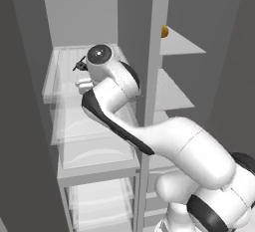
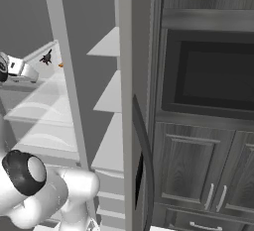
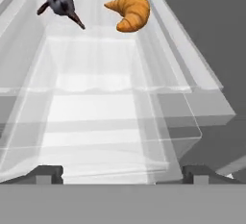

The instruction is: Pick up the frozen fish from the freezer, place it on any shelf in the fridge, and close the fridge and freezer doors when done.

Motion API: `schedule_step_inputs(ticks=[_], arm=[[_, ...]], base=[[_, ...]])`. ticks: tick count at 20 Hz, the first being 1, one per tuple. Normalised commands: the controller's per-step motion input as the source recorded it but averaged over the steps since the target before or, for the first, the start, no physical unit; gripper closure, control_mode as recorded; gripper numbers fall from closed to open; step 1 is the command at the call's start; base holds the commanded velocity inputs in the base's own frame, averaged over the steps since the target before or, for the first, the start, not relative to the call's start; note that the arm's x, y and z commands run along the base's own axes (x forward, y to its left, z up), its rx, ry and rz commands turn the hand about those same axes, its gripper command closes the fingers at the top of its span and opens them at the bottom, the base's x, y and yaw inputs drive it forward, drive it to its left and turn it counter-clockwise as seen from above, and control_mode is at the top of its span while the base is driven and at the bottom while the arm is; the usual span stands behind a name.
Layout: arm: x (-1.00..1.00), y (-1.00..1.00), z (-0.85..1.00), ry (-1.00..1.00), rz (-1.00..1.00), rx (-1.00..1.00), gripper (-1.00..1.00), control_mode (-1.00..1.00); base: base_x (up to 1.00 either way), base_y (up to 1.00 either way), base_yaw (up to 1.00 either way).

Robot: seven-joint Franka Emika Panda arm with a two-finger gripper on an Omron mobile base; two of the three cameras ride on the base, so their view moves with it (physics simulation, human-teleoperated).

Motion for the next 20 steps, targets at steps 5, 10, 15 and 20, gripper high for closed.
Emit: schedule_step_inputs(ticks=[5, 10, 15, 20], arm=[[-1.00, -1.00, 0.00, 0.00, 0.00, 0.12, -1.00, -1.00], [-1.00, -1.00, 0.00, 0.01, 0.00, 0.09, -1.00, -1.00], [-1.00, -1.00, 0.00, 0.19, -0.01, 0.00, -1.00, -1.00], [-0.18, -0.13, 0.00, 0.02, -0.03, 0.00, -1.00, -1.00]], base=[[0.00, 0.00, 0.00], [0.00, 0.00, 0.00], [0.00, 0.00, 0.00], [0.00, 0.00, 0.00]])
